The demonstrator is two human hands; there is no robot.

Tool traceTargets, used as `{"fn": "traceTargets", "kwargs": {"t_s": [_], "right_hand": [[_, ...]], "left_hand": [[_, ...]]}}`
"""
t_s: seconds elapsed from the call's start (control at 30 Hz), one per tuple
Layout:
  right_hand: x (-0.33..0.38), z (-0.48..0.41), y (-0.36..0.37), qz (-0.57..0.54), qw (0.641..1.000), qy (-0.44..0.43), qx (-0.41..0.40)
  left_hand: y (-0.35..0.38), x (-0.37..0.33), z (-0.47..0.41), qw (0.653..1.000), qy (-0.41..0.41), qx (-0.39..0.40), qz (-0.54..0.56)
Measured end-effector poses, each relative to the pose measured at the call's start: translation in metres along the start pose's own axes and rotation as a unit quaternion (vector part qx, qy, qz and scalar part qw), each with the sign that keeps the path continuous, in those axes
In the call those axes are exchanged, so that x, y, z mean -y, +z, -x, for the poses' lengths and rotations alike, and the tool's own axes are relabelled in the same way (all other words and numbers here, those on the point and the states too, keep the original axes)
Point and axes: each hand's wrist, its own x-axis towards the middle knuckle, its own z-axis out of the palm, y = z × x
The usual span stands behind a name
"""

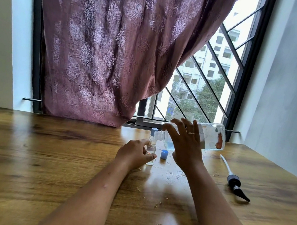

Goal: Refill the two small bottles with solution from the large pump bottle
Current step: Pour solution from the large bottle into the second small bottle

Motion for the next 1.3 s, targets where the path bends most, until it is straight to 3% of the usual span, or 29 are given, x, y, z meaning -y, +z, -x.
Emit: {"fn": "traceTargets", "kwargs": {"t_s": [1.0, 1.2, 1.3], "right_hand": [[-0.001, 0.000, 0.004, -0.002, 1.000, 0.000, -0.022], [0.000, -0.005, -0.003, -0.078, 0.994, 0.045, -0.055], [-0.002, -0.010, -0.010, -0.213, 0.966, 0.108, -0.099]], "left_hand": [[0.000, 0.000, 0.000, 1.000, 0.005, 0.002, 0.006], [0.001, -0.002, 0.000, 1.000, 0.014, -0.007, 0.000], [0.002, -0.002, 0.001, 1.000, 0.013, -0.008, 0.002]]}}
